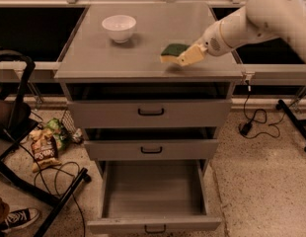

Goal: Place sponge into bottom drawer

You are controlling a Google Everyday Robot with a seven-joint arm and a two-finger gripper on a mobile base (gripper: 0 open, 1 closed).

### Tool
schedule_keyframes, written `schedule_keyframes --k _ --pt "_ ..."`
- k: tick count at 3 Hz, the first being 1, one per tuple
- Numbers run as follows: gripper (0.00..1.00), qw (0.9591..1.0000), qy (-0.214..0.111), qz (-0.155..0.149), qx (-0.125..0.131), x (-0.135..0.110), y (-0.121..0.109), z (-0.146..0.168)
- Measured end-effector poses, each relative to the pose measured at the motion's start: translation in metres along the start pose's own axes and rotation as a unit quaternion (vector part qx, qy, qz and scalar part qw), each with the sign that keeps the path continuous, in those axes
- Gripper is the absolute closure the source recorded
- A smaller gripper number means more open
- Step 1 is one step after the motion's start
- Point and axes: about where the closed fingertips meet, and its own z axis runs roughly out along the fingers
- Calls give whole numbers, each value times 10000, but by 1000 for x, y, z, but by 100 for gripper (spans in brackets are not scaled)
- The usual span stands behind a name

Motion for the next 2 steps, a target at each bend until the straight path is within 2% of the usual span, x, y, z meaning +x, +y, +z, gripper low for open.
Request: schedule_keyframes --k 1,2 --pt "100 9967 811 -58 -62 30 62 -72" --pt "100 9912 1315 135 46 68 130 -163"
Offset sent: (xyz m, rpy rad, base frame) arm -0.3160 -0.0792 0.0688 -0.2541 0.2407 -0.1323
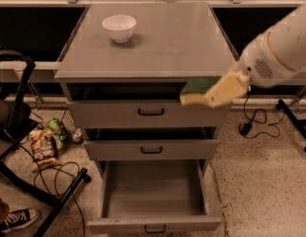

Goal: Place sponge into bottom drawer

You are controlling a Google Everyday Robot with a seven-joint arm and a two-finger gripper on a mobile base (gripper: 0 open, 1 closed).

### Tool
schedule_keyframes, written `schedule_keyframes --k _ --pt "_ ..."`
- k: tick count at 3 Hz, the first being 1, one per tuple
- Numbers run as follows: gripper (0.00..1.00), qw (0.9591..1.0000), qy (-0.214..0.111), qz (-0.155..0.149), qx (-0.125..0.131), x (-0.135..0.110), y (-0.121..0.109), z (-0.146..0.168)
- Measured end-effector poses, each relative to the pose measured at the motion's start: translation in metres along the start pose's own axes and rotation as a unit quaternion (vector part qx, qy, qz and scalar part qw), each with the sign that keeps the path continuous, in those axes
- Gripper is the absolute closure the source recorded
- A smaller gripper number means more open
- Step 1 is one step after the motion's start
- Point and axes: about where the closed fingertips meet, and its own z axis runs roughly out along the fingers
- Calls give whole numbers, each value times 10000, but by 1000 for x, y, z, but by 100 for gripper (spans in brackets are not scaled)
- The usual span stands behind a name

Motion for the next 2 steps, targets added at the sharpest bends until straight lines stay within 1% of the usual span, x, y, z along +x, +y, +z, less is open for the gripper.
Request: schedule_keyframes --k 1,2 --pt "100 9993 -66 361 119 70 36 -25" --pt "100 9921 -430 1124 355 170 36 2"
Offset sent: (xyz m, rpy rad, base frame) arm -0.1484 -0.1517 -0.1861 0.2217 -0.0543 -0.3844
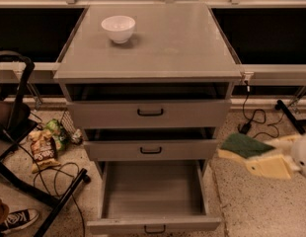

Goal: Place sponge into bottom drawer

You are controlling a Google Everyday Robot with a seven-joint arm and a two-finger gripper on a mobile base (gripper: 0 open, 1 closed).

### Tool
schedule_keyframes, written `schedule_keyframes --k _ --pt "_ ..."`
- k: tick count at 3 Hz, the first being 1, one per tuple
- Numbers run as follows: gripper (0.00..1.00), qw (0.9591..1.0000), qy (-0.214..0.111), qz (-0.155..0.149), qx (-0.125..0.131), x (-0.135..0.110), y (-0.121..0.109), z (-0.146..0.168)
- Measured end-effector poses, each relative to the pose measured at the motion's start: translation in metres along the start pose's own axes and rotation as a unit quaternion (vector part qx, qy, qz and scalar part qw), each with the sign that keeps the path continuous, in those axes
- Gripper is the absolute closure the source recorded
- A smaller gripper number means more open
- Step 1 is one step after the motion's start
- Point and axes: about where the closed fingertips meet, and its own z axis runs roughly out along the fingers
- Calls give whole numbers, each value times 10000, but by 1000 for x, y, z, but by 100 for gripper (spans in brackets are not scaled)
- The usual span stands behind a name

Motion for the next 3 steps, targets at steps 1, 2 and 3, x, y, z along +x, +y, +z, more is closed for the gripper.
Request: schedule_keyframes --k 1,2,3 --pt "100 9991 -107 385 117 54 -38 27" --pt "100 9989 -140 451 19 73 -90 63" --pt "100 9989 -139 452 17 73 -90 64"
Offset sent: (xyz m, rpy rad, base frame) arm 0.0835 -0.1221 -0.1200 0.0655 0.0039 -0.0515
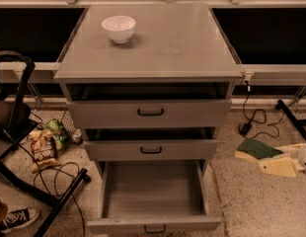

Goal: Place sponge into bottom drawer

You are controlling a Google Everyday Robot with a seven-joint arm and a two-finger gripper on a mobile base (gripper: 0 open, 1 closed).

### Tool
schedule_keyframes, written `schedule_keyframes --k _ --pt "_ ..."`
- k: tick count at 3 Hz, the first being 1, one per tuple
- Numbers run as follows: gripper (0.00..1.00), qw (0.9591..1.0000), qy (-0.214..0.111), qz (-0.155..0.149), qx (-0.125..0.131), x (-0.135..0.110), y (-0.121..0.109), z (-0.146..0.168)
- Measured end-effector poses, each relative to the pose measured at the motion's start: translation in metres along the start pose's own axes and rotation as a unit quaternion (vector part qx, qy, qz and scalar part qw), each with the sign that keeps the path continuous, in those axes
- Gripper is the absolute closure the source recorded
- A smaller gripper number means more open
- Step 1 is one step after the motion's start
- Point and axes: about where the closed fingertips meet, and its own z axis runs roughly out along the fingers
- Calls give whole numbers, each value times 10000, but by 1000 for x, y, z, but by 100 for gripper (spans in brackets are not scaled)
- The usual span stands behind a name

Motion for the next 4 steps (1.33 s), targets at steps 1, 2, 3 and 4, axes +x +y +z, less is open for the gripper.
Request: schedule_keyframes --k 1,2,3,4 --pt "100 9996 83 96 -236 12 7 39" --pt "100 9975 113 257 -651 57 29 112" --pt "100 9956 -100 301 -876 99 46 183" --pt "100 9918 -338 476 -1133 135 62 280"
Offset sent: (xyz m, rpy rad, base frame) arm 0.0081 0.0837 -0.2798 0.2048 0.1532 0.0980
